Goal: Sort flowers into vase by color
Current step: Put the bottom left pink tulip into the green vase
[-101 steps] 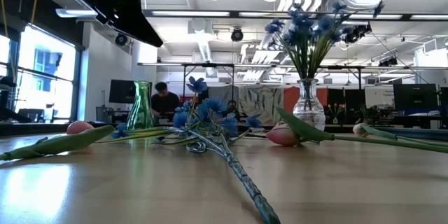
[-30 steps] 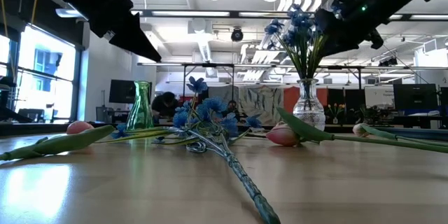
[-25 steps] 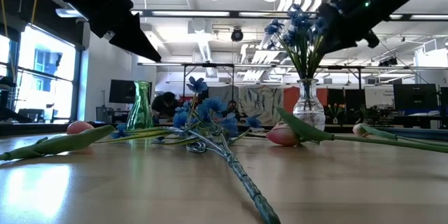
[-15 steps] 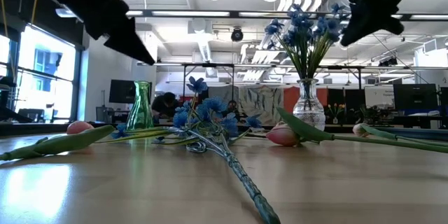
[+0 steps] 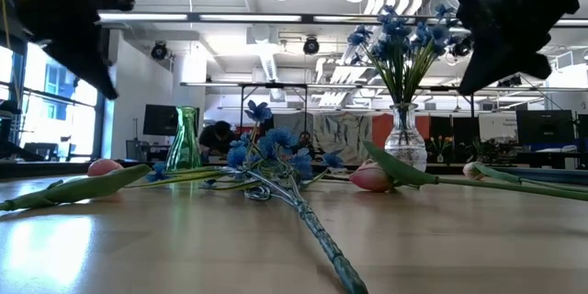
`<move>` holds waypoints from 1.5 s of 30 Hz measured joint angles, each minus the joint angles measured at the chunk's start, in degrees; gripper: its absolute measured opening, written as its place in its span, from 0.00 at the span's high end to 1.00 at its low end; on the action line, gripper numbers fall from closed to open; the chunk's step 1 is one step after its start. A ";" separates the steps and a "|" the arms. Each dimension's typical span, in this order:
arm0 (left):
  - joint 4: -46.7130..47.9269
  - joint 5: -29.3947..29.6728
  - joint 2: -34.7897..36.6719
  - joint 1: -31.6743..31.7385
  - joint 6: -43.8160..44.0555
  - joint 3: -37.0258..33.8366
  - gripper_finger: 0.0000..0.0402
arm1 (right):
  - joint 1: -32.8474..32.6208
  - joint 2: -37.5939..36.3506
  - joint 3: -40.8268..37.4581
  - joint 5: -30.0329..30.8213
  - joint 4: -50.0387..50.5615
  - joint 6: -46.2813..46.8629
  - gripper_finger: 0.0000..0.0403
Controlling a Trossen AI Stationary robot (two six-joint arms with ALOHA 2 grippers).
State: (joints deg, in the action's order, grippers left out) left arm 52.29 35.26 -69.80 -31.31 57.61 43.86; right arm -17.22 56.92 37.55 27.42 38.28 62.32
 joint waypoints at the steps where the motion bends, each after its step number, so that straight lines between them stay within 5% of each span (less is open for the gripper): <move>1: -0.79 -2.86 -0.29 -0.71 0.35 0.00 0.71 | -1.46 1.37 -1.15 0.98 -4.28 -0.48 1.00; 5: -6.06 -13.61 -1.52 -3.74 3.87 0.00 0.71 | -6.24 8.03 -5.74 7.83 -24.46 -6.07 1.00; 11: -17.32 -15.55 -4.36 -6.57 11.70 0.04 0.71 | -8.62 17.97 -8.38 12.92 -43.12 -18.26 1.00; 28: -32.34 -43.93 -18.72 4.39 27.58 0.02 0.50 | -8.60 26.37 -8.40 17.20 -43.16 -19.95 1.00; 45: -31.11 -53.87 -24.91 13.26 15.43 0.91 0.71 | -8.69 31.37 -8.40 17.17 -41.85 -16.07 1.00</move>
State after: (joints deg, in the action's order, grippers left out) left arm 21.18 -18.61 -94.71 -18.05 73.04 44.76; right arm -25.91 88.29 29.15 44.59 -3.58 46.25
